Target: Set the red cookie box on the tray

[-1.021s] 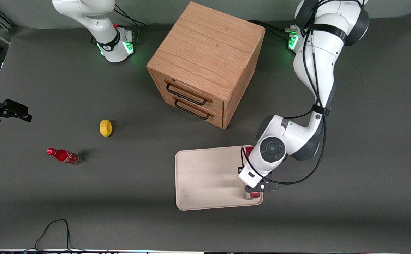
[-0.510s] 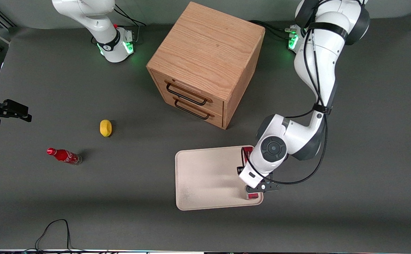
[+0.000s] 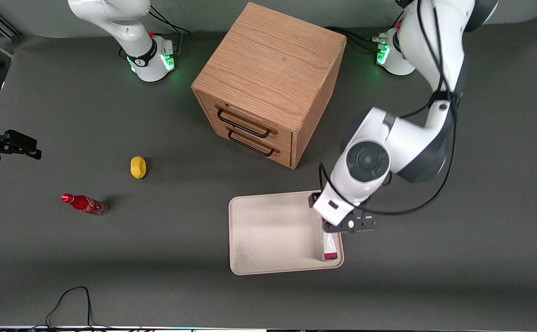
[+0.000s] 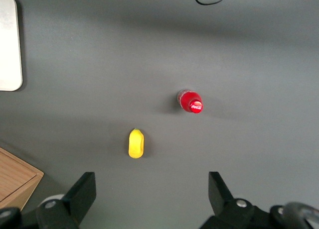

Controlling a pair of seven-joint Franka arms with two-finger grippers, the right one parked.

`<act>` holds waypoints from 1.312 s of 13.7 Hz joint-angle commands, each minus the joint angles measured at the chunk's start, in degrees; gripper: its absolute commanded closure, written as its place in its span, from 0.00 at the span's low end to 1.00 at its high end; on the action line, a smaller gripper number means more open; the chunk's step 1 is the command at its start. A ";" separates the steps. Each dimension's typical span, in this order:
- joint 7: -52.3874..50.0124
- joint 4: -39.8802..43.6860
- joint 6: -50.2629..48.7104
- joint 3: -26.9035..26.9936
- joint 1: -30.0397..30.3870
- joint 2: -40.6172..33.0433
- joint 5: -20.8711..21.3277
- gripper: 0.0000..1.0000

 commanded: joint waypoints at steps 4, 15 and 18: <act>-0.34 -2.52 -9.71 0.72 -0.46 -10.41 0.36 0.00; 27.58 -21.94 -11.14 1.08 22.38 -28.70 0.01 0.00; 31.21 -24.66 -10.18 1.08 26.43 -30.37 -1.57 0.00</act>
